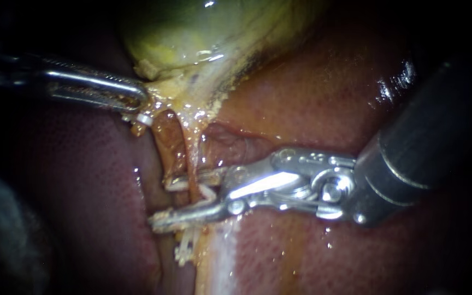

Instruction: Clipping second clip right tube

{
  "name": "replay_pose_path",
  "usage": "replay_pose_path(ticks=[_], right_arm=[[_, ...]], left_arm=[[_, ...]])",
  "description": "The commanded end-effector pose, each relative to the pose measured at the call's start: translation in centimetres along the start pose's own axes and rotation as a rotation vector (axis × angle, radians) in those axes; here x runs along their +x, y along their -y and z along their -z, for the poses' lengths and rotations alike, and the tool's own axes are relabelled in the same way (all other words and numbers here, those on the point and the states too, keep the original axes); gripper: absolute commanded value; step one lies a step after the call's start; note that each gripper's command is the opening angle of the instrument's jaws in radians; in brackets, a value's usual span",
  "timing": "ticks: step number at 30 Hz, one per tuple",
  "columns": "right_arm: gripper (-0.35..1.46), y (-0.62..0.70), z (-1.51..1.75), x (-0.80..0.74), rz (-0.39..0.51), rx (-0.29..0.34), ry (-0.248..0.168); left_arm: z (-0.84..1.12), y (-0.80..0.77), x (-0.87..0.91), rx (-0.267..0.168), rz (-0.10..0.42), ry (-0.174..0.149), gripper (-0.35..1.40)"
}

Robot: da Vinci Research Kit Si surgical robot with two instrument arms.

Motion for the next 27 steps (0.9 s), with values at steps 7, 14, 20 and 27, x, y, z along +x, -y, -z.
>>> replay_pose_path(ticks=[7,14,20,27], right_arm=[[0.48,0.17,0.00,0.06,-0.025,0.062,-0.015],[0.44,0.47,-0.03,0.21,-0.030,0.173,-0.041],[0.39,0.54,-0.06,0.30,-0.056,0.175,-0.043],[0.12,0.48,-0.02,0.30,-0.129,0.163,-0.046]], left_arm=[[0.00,0.00,0.00,0.000,0.000,0.000,-0.35],[0.00,0.00,0.00,0.000,0.000,0.000,-0.35],[0.00,0.00,0.00,0.000,0.000,0.000,-0.35],[0.00,0.00,0.00,0.000,0.000,0.000,-0.35]])
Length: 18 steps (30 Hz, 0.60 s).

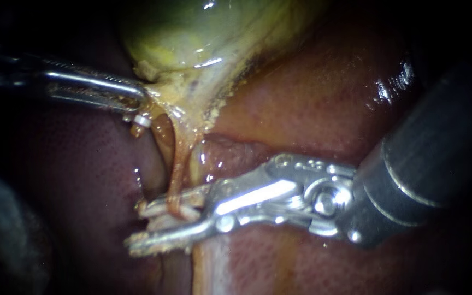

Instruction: Clipping second clip right tube

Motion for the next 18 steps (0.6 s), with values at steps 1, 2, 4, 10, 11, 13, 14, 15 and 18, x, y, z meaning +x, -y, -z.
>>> replay_pose_path(ticks=[1,2,4,10,11,13,14,15,18], right_arm=[[0.08,-0.01,0.00,0.00,-0.005,-0.007,-0.006],[0.05,-0.01,0.00,0.00,-0.017,-0.009,-0.007],[-0.03,-0.02,0.01,0.00,-0.041,-0.010,-0.007],[-0.35,-0.01,0.05,-0.02,-0.153,-0.012,-0.006],[-0.35,-0.01,0.07,-0.03,-0.158,-0.011,-0.005],[-0.35,0.01,0.08,-0.03,-0.158,-0.010,-0.004],[-0.35,0.02,0.09,-0.04,-0.158,-0.012,-0.001],[-0.35,0.02,0.09,-0.04,-0.158,-0.014,0.001],[-0.35,0.02,0.09,-0.04,-0.158,-0.014,0.001]], left_arm=[[0.00,0.00,0.00,0.000,0.000,0.000,-0.35],[0.00,0.00,0.00,0.000,0.000,0.000,-0.35],[0.00,0.00,0.00,0.000,0.000,0.000,-0.35],[0.00,0.00,0.00,0.000,0.000,0.000,-0.35],[0.00,0.00,0.00,0.000,0.000,0.000,-0.35],[0.00,0.00,0.00,0.000,0.000,0.000,-0.35],[0.00,0.00,0.00,0.000,0.000,0.000,-0.35],[0.00,0.00,0.00,0.000,0.000,0.000,-0.35],[0.00,0.00,0.00,0.000,0.000,0.000,-0.35]])
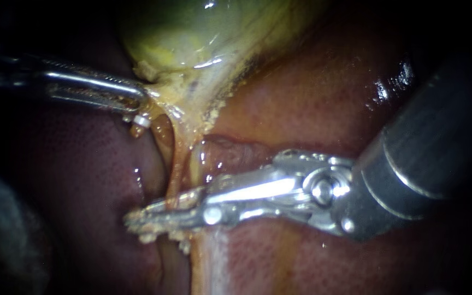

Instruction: Clipping second clip right tube

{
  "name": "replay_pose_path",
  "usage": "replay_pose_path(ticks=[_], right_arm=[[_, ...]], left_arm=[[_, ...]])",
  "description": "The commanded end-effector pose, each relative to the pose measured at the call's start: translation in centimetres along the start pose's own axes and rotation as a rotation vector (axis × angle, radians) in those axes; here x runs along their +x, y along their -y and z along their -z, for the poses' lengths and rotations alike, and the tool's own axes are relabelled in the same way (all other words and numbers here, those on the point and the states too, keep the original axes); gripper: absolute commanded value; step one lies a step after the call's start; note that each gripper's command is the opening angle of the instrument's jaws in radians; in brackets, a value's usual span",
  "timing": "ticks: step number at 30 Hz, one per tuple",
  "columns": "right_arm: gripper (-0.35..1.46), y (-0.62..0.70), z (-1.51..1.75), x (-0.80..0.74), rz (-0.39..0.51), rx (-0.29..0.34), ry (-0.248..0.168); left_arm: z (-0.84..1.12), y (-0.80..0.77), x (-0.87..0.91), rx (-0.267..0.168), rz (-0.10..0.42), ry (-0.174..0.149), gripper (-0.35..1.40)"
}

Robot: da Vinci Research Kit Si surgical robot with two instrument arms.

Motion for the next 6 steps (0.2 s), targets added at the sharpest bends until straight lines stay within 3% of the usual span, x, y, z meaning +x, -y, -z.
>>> replay_pose_path(ticks=[1,6], right_arm=[[-0.35,0.00,0.00,0.00,0.000,0.000,0.001],[-0.35,-0.01,0.00,-0.01,0.001,0.000,0.001]], left_arm=[[0.00,0.00,0.00,0.000,0.000,0.000,-0.35],[0.00,0.00,0.00,0.000,0.000,0.000,-0.35]])
